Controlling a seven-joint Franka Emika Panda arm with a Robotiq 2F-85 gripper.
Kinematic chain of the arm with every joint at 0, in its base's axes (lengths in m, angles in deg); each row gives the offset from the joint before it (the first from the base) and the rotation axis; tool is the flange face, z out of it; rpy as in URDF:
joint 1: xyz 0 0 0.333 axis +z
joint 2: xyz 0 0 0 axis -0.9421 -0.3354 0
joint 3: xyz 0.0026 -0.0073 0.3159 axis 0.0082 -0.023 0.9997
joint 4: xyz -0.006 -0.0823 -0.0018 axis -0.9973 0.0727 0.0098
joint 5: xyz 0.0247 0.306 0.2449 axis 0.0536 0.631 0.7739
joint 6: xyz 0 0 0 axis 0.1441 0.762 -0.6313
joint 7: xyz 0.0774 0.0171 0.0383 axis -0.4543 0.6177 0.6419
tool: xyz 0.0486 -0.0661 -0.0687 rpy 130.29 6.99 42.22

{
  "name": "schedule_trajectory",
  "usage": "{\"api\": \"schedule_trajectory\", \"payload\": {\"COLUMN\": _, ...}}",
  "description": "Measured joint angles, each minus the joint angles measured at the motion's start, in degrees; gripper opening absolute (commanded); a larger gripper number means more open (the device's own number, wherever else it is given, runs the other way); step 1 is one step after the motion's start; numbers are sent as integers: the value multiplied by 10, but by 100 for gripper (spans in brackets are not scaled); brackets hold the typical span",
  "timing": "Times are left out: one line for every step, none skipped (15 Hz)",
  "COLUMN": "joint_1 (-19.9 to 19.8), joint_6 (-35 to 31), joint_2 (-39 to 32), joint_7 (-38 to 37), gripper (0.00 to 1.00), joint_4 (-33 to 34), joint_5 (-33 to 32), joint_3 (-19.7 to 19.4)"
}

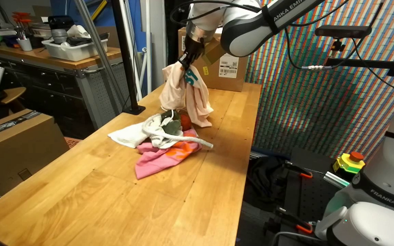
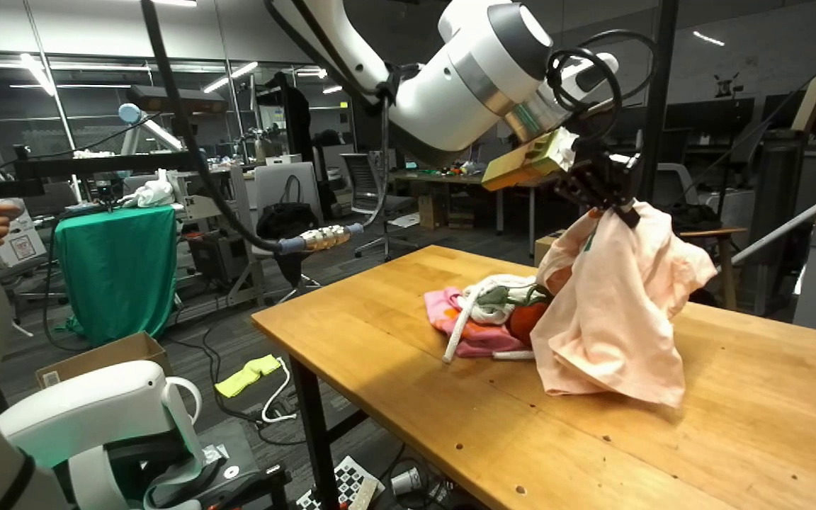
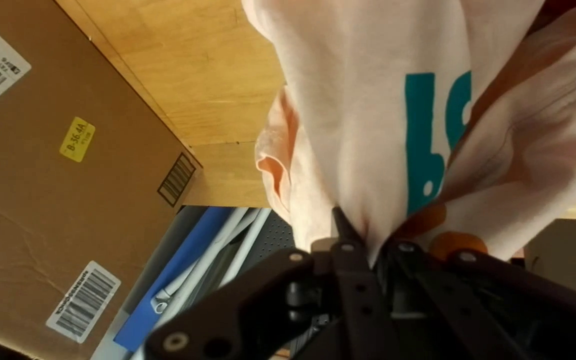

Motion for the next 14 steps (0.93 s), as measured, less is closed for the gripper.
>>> {"api": "schedule_trajectory", "payload": {"joint_1": -1, "joint_6": 0, "joint_2": -1, "joint_7": -2, "gripper": 3, "joint_4": 7, "joint_5": 0, "joint_3": -3}}
{"api": "schedule_trajectory", "payload": {"joint_1": -2, "joint_6": 0, "joint_2": -2, "joint_7": -4, "gripper": 3, "joint_4": 15, "joint_5": 0, "joint_3": -5}}
{"api": "schedule_trajectory", "payload": {"joint_1": -3, "joint_6": 1, "joint_2": -4, "joint_7": -6, "gripper": 3, "joint_4": 24, "joint_5": 0, "joint_3": -7}}
{"api": "schedule_trajectory", "payload": {"joint_1": -4, "joint_6": 1, "joint_2": -9, "joint_7": -8, "gripper": 3, "joint_4": 34, "joint_5": 0, "joint_3": -9}}
{"api": "schedule_trajectory", "payload": {"joint_1": -5, "joint_6": 2, "joint_2": -15, "joint_7": -10, "gripper": 3, "joint_4": 46, "joint_5": 0, "joint_3": -10}}
{"api": "schedule_trajectory", "payload": {"joint_1": -5, "joint_6": 5, "joint_2": -24, "joint_7": -13, "gripper": 3, "joint_4": 60, "joint_5": 0, "joint_3": -12}}
{"api": "schedule_trajectory", "payload": {"joint_1": -5, "joint_6": 7, "joint_2": -35, "joint_7": -17, "gripper": 3, "joint_4": 78, "joint_5": 0, "joint_3": -14}}
{"api": "schedule_trajectory", "payload": {"joint_1": -5, "joint_6": 9, "joint_2": -49, "joint_7": -24, "gripper": 3, "joint_4": 98, "joint_5": 0, "joint_3": -16}}
{"api": "schedule_trajectory", "payload": {"joint_1": -5, "joint_6": 11, "joint_2": -65, "joint_7": -34, "gripper": 3, "joint_4": 121, "joint_5": -1, "joint_3": -18}}
{"api": "schedule_trajectory", "payload": {"joint_1": -5, "joint_6": 12, "joint_2": -83, "joint_7": -45, "gripper": 3, "joint_4": 146, "joint_5": -3, "joint_3": -21}}
{"api": "schedule_trajectory", "payload": {"joint_1": -5, "joint_6": 14, "joint_2": -102, "joint_7": -57, "gripper": 3, "joint_4": 171, "joint_5": -5, "joint_3": -26}}
{"api": "schedule_trajectory", "payload": {"joint_1": -5, "joint_6": 17, "joint_2": -122, "joint_7": -69, "gripper": 3, "joint_4": 198, "joint_5": -7, "joint_3": -31}}
{"api": "schedule_trajectory", "payload": {"joint_1": -5, "joint_6": 21, "joint_2": -142, "joint_7": -79, "gripper": 3, "joint_4": 224, "joint_5": -9, "joint_3": -37}}
{"api": "schedule_trajectory", "payload": {"joint_1": -5, "joint_6": 26, "joint_2": -163, "joint_7": -87, "gripper": 3, "joint_4": 250, "joint_5": -10, "joint_3": -44}}
